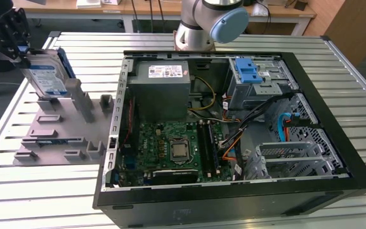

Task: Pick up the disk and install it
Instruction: 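Pick up the disk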

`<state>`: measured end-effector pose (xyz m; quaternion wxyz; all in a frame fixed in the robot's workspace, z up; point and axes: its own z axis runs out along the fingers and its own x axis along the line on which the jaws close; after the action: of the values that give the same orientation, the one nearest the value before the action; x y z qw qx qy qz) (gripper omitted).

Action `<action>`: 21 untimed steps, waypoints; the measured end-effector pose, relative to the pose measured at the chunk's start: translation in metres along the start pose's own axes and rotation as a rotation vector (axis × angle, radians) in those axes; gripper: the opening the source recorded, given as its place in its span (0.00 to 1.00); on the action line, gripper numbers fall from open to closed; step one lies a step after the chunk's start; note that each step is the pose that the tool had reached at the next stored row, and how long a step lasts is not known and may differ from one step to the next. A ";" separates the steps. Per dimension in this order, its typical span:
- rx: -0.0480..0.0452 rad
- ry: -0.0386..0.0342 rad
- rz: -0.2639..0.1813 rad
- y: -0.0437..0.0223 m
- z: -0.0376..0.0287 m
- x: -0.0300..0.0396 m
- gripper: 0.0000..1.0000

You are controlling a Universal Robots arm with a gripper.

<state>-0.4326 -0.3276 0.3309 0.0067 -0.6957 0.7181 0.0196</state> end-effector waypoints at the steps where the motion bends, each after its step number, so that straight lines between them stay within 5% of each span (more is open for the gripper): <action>1: 0.0001 0.0000 0.000 0.0000 -0.0004 0.0000 0.36; 21: 0.0000 0.0000 0.000 0.0002 -0.0094 -0.0004 0.36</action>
<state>-0.4326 -0.3276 0.3403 0.0067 -0.6956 0.7181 0.0196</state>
